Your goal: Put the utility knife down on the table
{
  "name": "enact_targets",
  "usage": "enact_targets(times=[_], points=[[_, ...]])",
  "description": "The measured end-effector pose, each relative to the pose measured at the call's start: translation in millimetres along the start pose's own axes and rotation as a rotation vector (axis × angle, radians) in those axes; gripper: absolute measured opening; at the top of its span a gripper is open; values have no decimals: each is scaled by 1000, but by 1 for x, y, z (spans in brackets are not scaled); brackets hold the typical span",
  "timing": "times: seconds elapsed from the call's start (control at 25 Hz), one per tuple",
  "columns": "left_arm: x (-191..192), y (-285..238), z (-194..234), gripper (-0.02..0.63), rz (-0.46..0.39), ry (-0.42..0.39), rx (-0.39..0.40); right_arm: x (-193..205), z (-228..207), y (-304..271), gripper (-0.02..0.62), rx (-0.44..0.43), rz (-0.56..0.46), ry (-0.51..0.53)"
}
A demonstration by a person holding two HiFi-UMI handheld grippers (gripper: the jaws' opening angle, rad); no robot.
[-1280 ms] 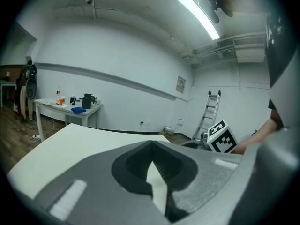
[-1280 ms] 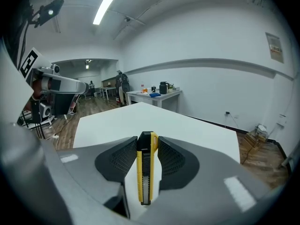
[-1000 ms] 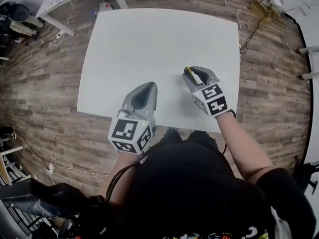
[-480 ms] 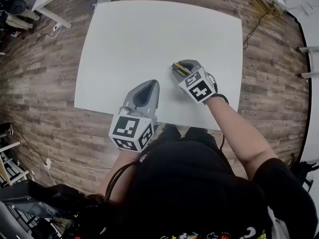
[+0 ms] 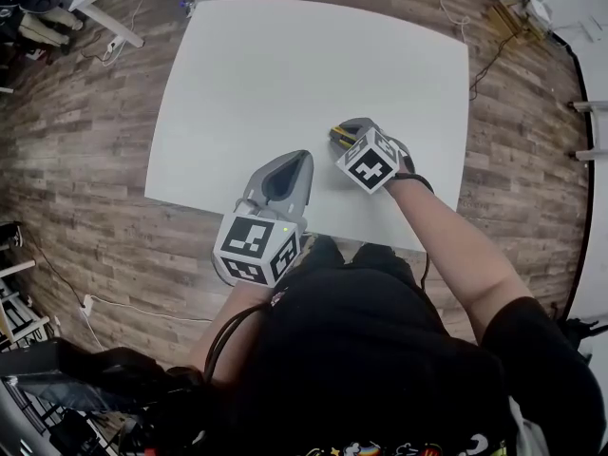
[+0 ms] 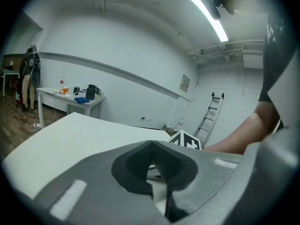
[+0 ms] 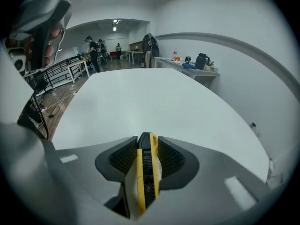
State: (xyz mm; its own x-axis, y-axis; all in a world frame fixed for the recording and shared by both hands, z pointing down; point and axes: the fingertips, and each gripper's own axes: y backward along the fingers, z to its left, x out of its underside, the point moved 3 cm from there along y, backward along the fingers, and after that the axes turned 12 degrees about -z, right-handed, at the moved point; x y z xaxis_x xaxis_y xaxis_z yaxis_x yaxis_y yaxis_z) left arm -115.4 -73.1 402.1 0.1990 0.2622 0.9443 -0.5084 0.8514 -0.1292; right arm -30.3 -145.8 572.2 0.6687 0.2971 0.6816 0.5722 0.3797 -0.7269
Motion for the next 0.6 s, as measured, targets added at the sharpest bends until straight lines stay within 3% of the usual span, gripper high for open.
enact_targets(times=[0.48,0.6], points=[[0,14,-6,1,-7,-11,15,3,5,-1,168,14,34,-9],[-1,20,-7,0,-7,-16,18,4,9,0,197,14,32,-26]])
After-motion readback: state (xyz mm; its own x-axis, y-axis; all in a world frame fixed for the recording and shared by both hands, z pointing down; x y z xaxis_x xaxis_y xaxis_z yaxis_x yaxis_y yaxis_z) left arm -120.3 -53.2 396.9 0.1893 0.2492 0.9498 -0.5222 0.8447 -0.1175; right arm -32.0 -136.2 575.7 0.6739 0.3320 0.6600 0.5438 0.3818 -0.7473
